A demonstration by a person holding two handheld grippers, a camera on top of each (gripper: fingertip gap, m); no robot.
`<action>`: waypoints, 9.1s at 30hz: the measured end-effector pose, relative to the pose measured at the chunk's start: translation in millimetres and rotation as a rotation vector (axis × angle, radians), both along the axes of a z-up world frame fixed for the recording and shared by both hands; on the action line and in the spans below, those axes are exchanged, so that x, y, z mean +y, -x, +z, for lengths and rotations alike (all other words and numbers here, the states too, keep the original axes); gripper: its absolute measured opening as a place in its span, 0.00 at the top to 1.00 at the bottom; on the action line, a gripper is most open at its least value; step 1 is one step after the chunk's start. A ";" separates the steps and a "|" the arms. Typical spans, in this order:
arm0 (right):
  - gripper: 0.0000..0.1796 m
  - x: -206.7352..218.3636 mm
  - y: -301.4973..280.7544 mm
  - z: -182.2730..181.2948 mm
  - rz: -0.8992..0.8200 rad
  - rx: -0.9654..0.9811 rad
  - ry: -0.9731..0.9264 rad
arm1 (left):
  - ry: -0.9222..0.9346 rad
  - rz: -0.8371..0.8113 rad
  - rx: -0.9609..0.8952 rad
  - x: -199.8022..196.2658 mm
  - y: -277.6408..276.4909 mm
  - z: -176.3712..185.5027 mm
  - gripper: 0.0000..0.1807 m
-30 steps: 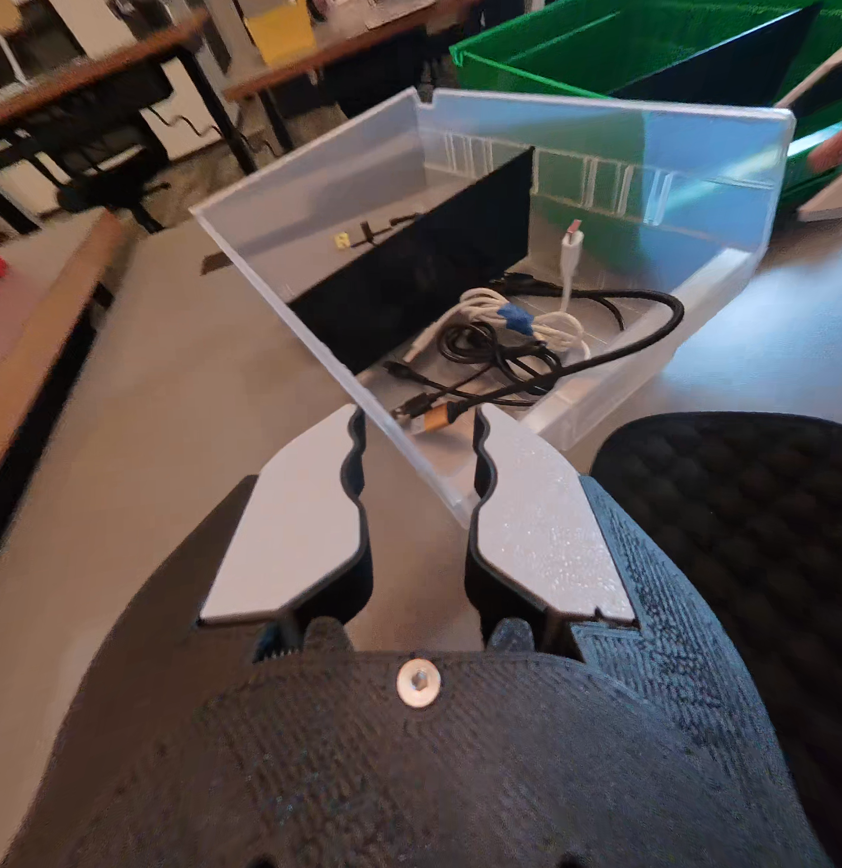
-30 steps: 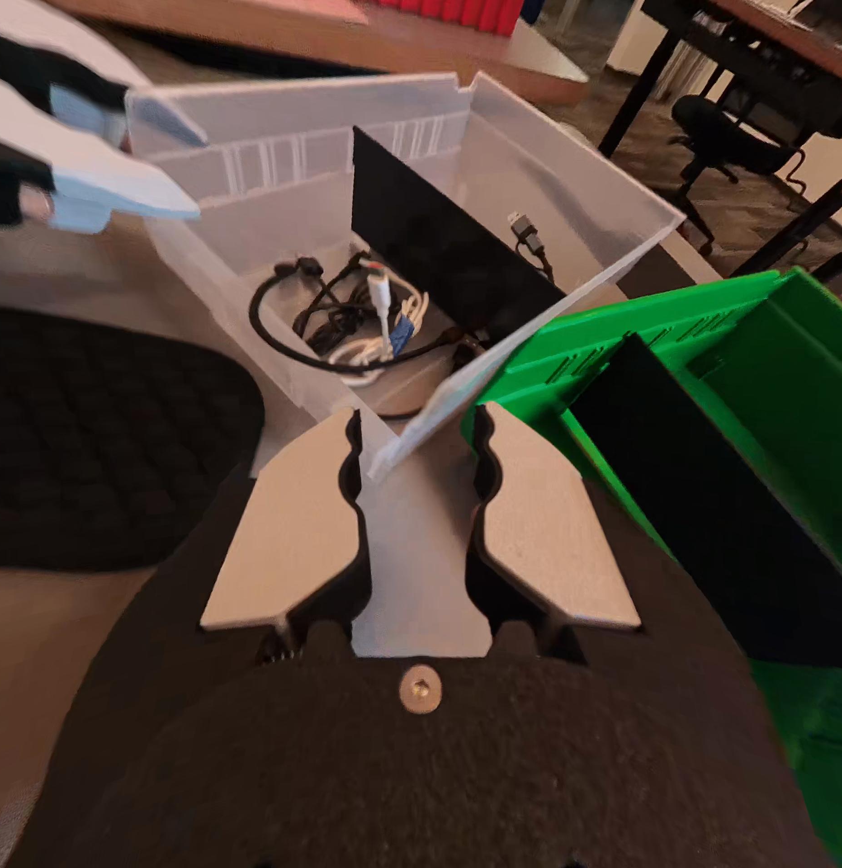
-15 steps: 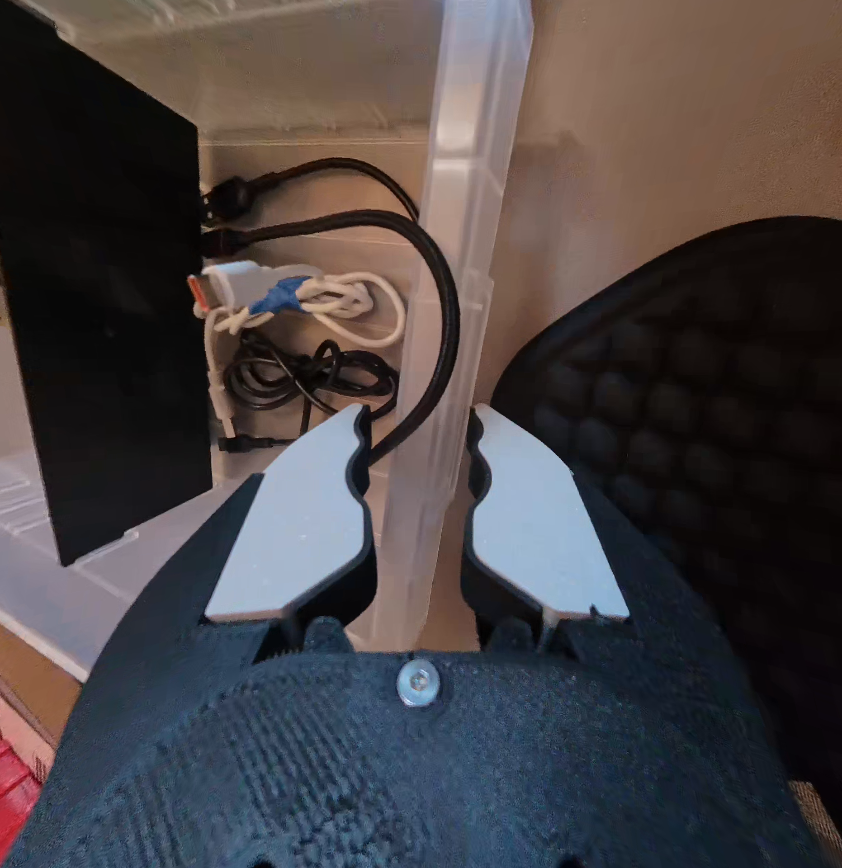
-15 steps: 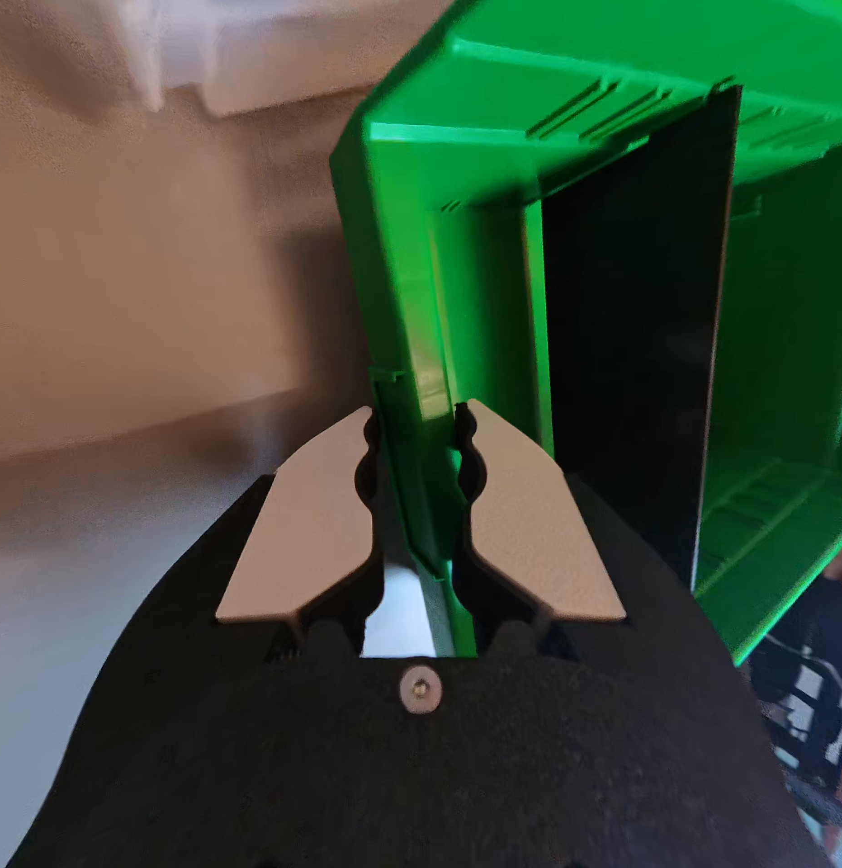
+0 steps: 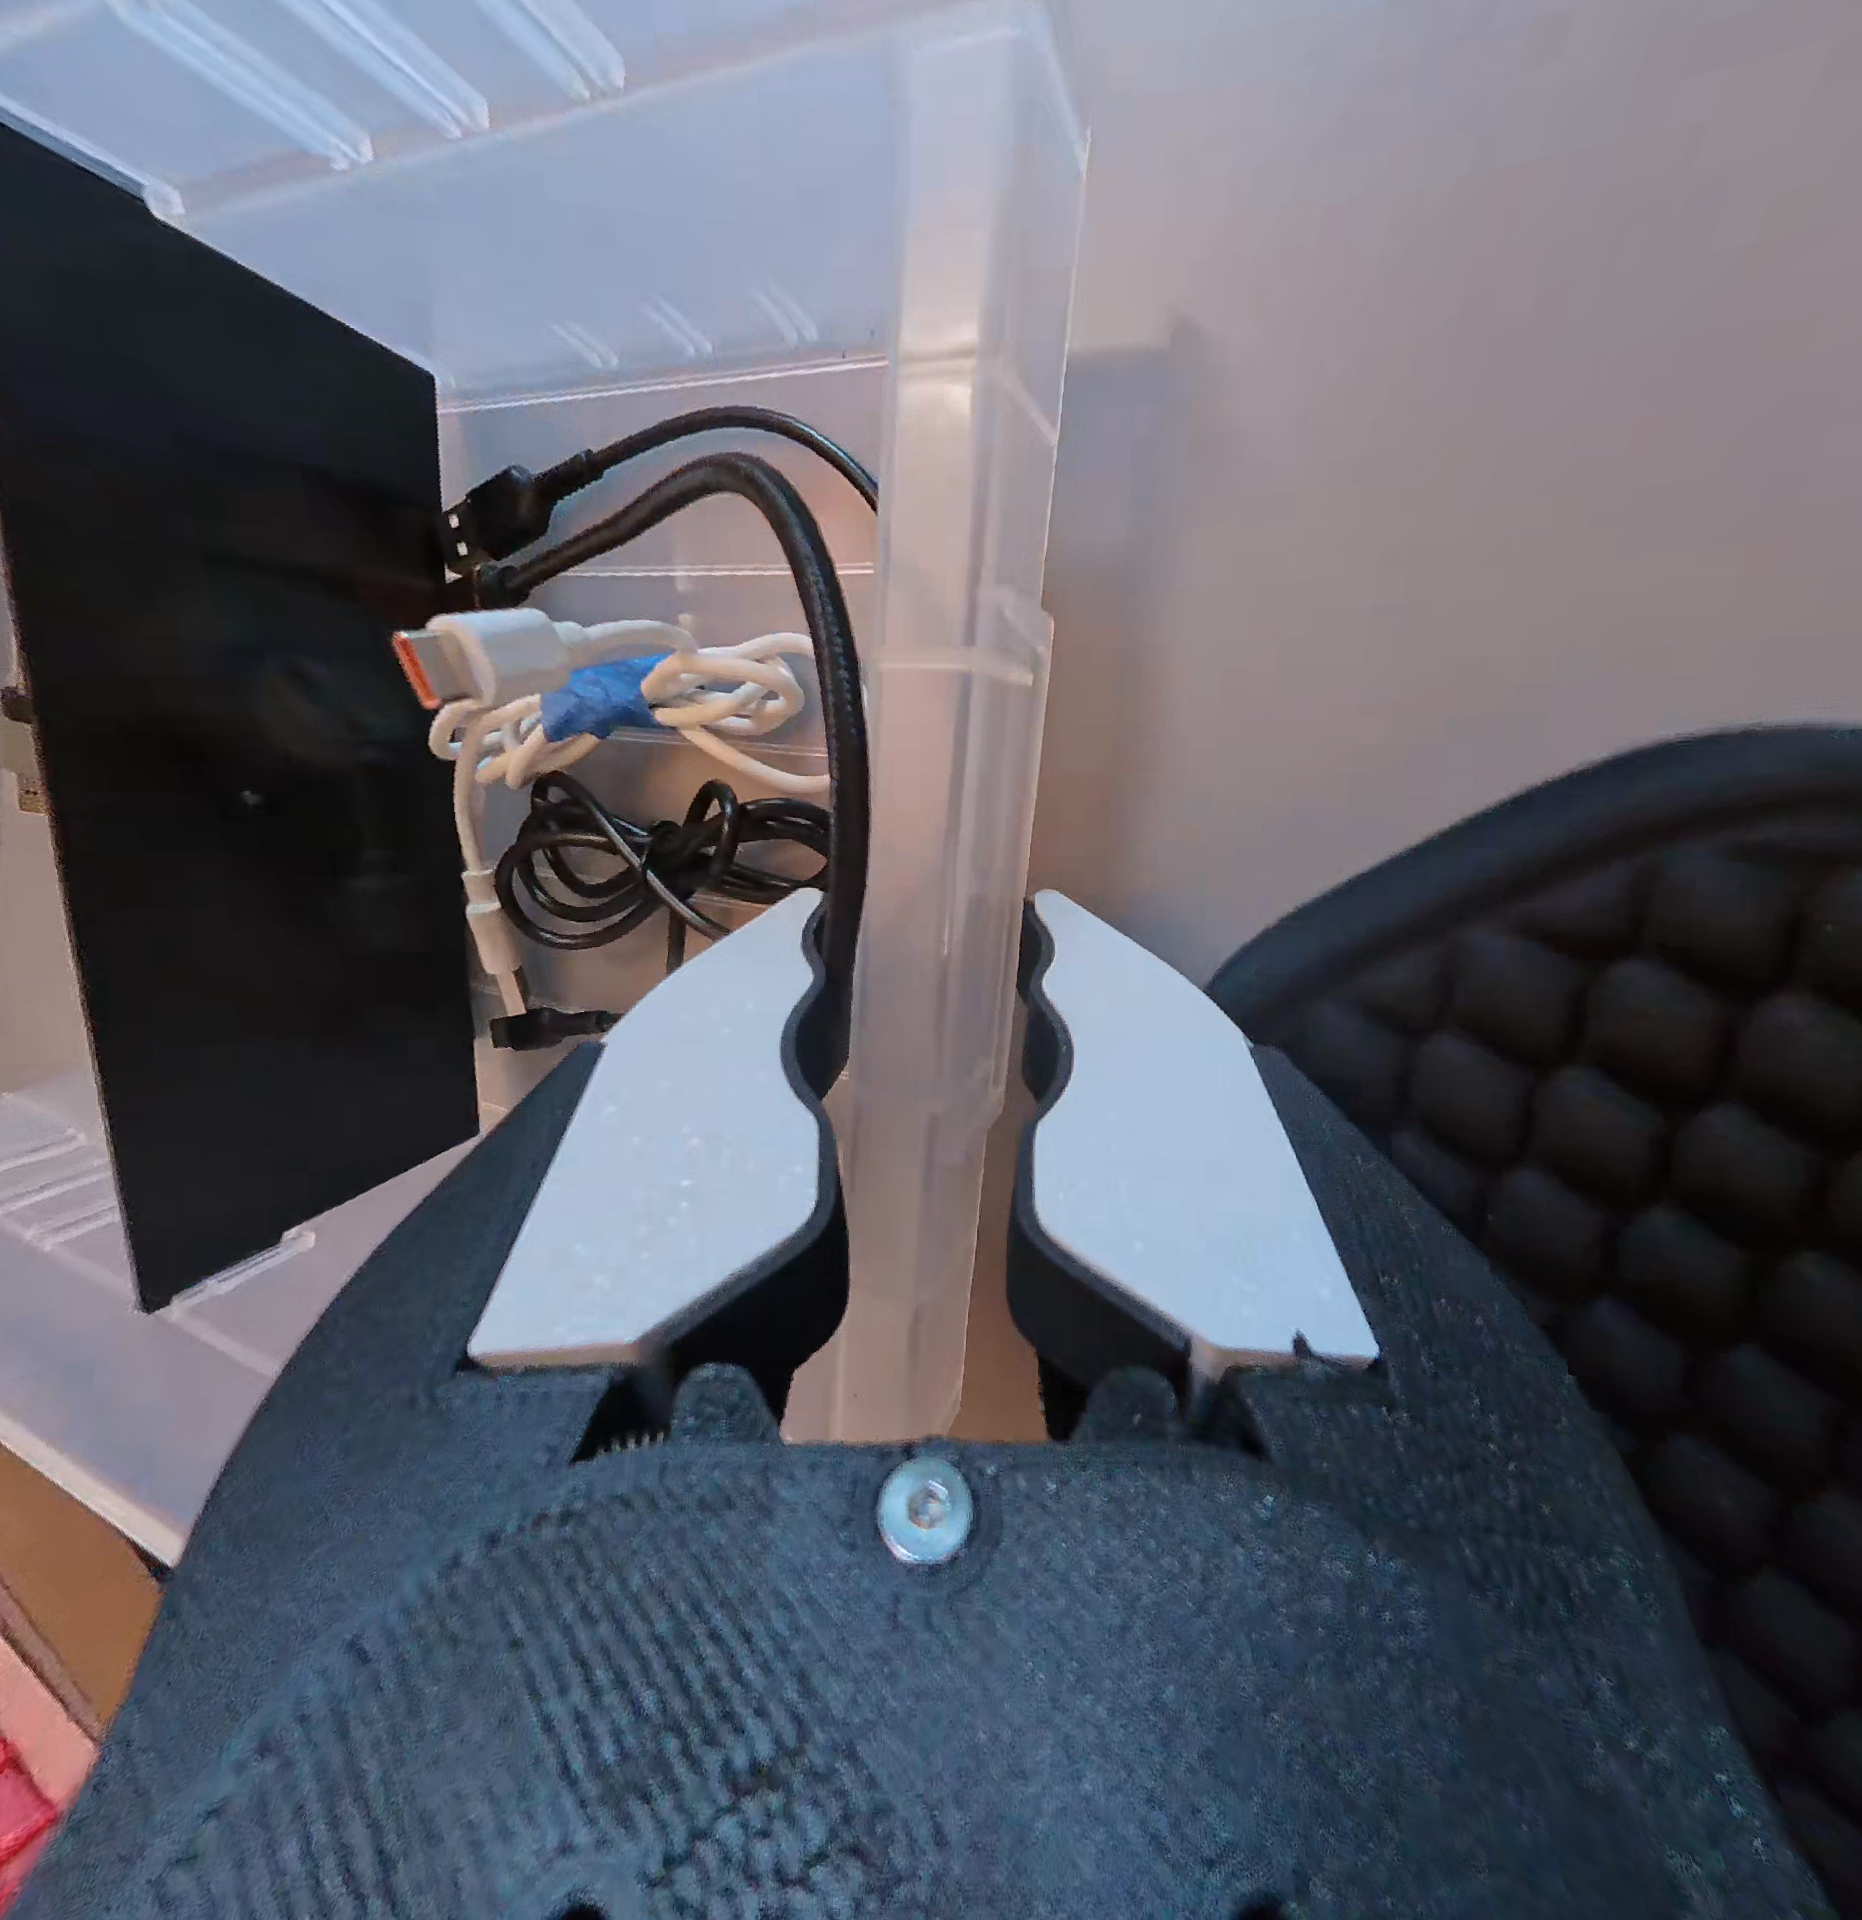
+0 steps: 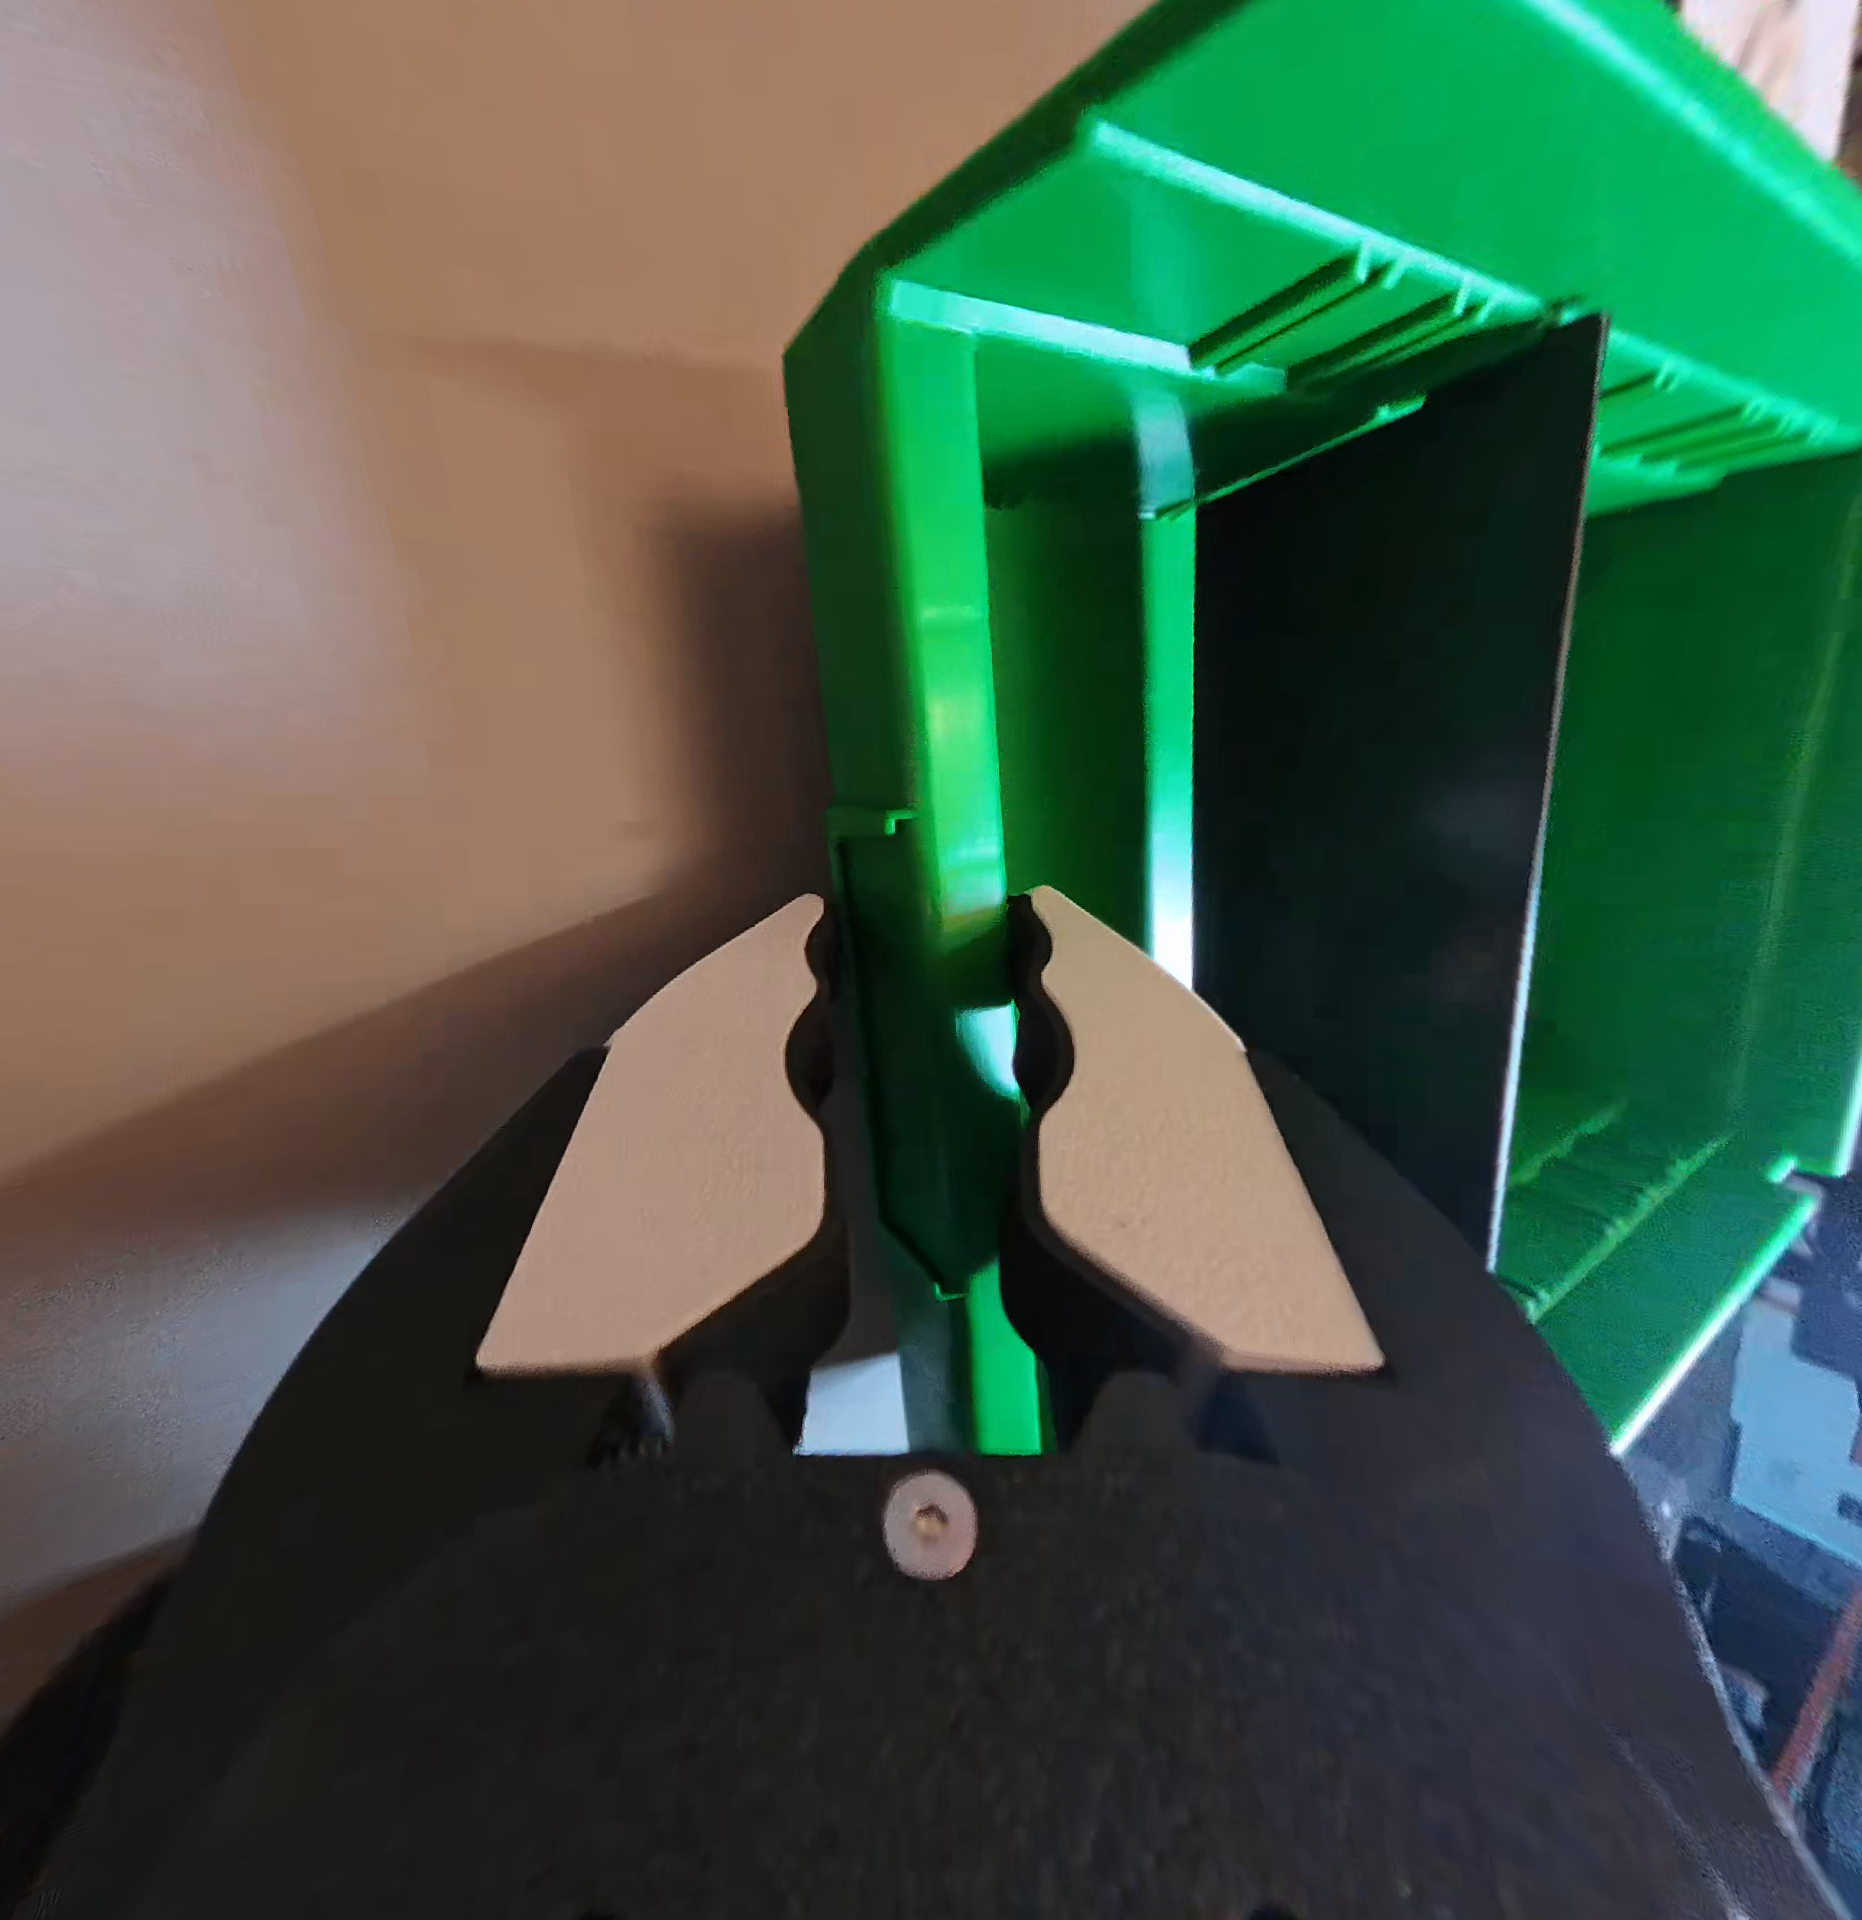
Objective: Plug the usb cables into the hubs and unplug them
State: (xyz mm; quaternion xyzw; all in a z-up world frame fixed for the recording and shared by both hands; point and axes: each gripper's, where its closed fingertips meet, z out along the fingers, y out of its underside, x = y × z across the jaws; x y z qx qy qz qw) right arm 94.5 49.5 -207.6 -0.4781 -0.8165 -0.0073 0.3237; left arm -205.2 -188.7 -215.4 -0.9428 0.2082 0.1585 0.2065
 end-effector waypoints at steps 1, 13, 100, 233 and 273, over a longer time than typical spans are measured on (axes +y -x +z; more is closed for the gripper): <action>0.82 13.5 -2.4 0.0 -0.031 0.009 -0.007 | -0.006 0.019 -0.009 4.1 1.2 -0.1 0.82; 0.80 167.5 4.7 4.3 -0.226 -0.002 -0.135 | -0.059 0.095 -0.024 37.0 27.5 -0.3 0.81; 0.85 27.7 32.0 75.5 0.001 0.751 0.723 | 0.736 -0.074 0.470 77.6 211.8 112.9 0.67; 0.83 -94.2 54.6 87.4 0.297 0.701 0.911 | -0.712 -0.646 -1.145 174.9 -259.7 166.6 0.78; 0.63 -119.1 55.2 81.2 0.451 0.678 0.978 | -0.714 -0.733 -0.938 166.5 -305.6 151.6 0.65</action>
